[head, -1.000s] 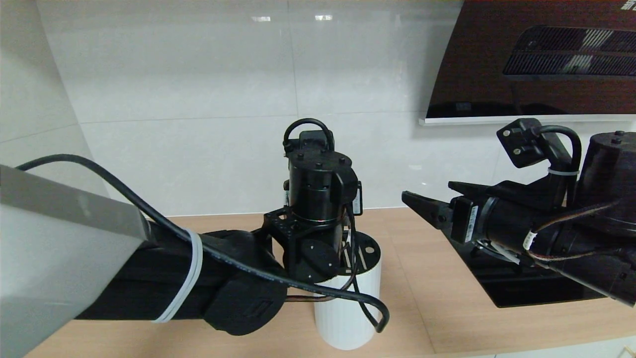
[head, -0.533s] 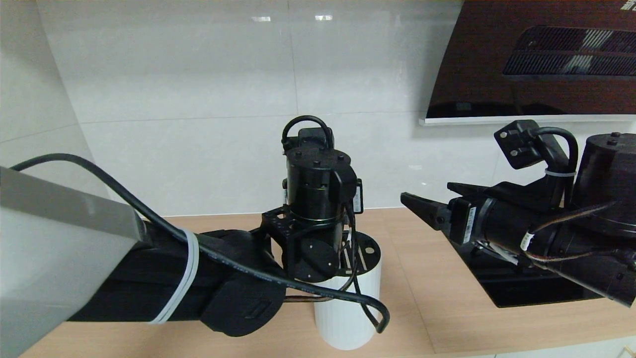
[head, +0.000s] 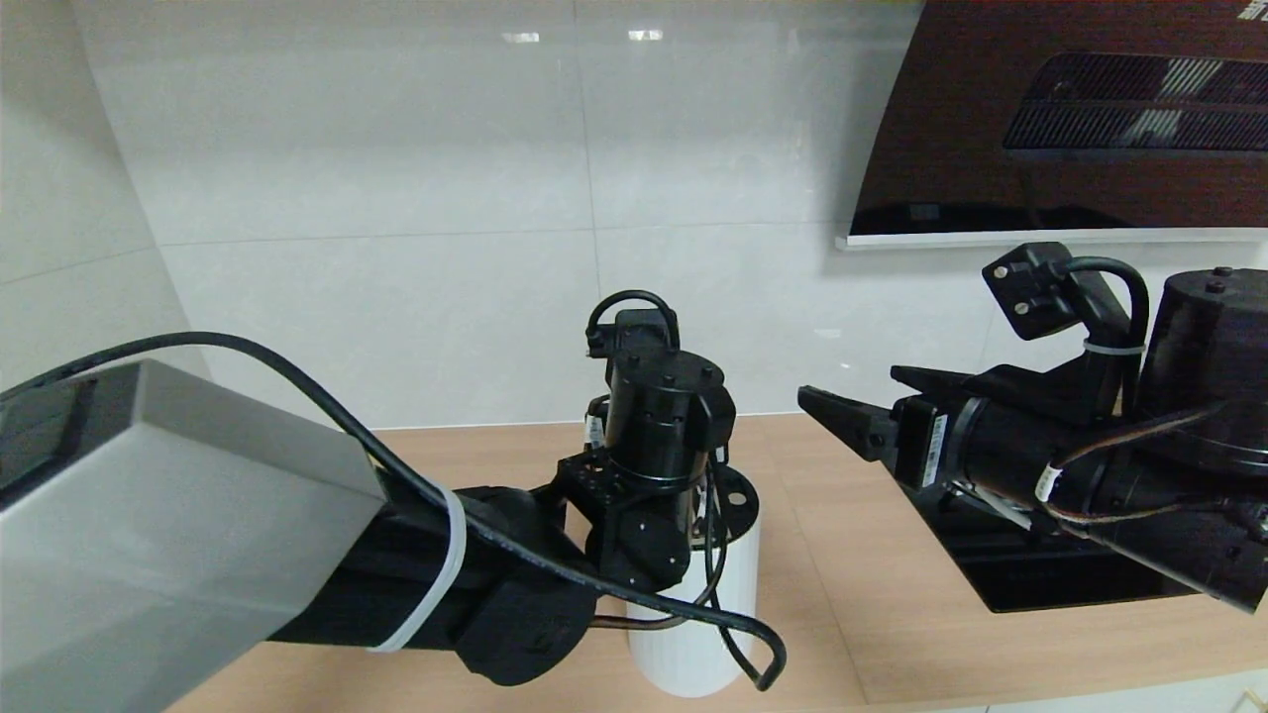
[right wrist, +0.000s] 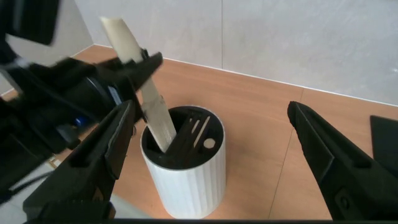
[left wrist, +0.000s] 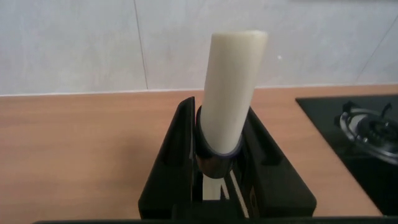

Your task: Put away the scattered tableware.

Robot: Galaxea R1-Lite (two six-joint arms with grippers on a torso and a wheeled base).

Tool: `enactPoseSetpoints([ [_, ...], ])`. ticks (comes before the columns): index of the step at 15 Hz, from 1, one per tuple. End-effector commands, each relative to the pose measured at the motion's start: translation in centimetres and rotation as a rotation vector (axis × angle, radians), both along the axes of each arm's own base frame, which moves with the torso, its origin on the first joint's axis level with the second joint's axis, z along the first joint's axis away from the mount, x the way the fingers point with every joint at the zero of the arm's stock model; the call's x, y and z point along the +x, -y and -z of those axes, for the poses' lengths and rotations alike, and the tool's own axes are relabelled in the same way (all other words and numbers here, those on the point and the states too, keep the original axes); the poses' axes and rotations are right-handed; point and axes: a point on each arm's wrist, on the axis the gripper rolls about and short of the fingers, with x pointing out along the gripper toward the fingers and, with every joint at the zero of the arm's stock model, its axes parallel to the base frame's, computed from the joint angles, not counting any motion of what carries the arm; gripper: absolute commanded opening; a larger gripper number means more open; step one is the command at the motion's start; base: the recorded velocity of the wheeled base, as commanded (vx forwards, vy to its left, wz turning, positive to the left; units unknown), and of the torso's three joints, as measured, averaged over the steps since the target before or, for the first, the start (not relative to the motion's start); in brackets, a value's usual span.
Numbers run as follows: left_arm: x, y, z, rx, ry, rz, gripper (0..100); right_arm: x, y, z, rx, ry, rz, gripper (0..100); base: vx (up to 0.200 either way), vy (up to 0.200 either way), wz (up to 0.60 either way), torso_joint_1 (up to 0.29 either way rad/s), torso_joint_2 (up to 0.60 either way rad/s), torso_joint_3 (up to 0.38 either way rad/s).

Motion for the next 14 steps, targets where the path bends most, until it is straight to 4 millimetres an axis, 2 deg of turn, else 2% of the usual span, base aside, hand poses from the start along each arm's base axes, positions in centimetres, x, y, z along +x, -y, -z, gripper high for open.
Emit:
enactPoseSetpoints([
  [1,0.1,-0.1,0.8,0.017,-0.017,-0.003,0,0.0,0.0,0.0,0.000,0.000,0.000,100,0.000,0.000,0.00,0.000,0.00,0.000],
  [14,0.9,0.8,4.7,0.053,-0.086,0.011,0,0.2,-0.2,0.3,-0.005,-0.006,0.000,100,0.000,0.000,0.00,0.000,0.00,0.000],
])
